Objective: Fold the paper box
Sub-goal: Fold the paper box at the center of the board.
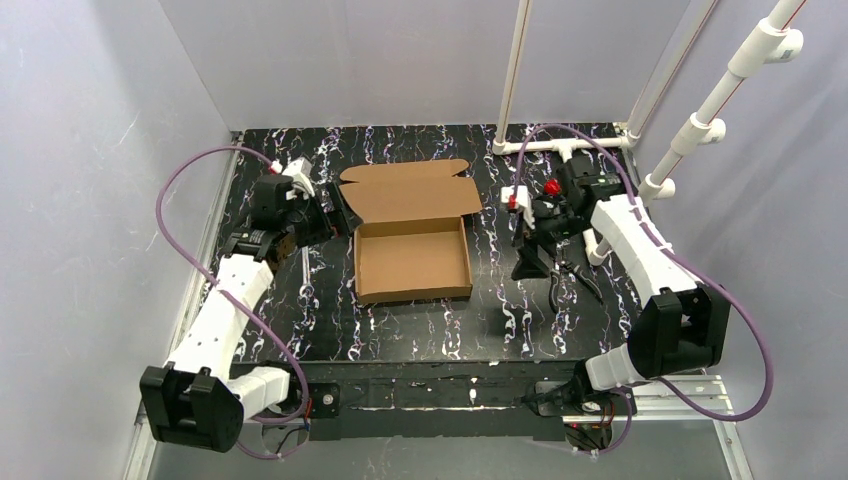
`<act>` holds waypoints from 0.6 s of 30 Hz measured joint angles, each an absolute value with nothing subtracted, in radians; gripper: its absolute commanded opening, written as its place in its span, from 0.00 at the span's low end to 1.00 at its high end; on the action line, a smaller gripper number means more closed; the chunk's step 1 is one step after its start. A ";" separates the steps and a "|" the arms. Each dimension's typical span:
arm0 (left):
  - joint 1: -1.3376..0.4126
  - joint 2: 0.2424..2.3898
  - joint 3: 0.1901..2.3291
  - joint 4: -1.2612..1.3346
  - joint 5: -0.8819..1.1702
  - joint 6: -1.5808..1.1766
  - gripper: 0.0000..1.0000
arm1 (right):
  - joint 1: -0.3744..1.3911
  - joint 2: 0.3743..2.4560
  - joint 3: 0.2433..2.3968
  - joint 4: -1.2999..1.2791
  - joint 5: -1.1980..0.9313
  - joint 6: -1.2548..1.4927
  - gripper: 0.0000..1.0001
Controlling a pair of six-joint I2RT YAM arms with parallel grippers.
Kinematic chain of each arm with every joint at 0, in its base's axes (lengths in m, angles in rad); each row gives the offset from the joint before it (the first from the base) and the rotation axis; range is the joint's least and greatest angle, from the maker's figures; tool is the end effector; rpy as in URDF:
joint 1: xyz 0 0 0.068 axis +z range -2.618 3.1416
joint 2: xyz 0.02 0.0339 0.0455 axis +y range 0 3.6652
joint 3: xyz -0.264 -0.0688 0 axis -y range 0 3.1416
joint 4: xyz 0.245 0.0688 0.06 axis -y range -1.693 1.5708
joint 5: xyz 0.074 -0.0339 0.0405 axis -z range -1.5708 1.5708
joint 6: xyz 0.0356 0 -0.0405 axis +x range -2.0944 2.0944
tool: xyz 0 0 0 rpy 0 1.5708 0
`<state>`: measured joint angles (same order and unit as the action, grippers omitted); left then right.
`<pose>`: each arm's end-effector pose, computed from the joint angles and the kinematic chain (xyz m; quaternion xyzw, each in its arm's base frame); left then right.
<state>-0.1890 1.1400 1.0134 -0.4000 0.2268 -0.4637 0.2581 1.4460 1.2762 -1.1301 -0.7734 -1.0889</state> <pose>0.2483 -0.0556 0.3273 -0.0620 0.8608 -0.2518 0.4379 0.2502 0.0918 0.2973 -0.6122 0.6855 0.2914 0.2652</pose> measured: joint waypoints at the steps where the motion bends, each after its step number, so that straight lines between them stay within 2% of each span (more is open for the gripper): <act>1: -0.168 1.122 0.995 -0.401 0.268 -0.458 0.98 | 0.231 1.445 1.276 -1.145 -0.778 -1.101 0.98; 5: -0.115 1.072 0.917 -0.410 0.361 -0.433 0.98 | 0.159 1.435 1.257 -1.194 -0.810 -1.155 0.98; 10: -0.094 0.979 0.824 -0.424 0.367 -0.404 0.98 | 0.118 1.433 1.237 -1.234 -0.834 -1.192 0.98; 18: -0.094 0.902 0.740 -0.368 0.382 -0.387 0.98 | 0.116 1.451 1.233 -1.143 -0.810 -1.096 0.98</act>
<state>-0.0937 0.9016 0.7399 -0.3676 0.3820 -0.3874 0.1162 1.4509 1.2327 -1.1427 -0.8104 -1.0958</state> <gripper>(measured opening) 0.982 0.983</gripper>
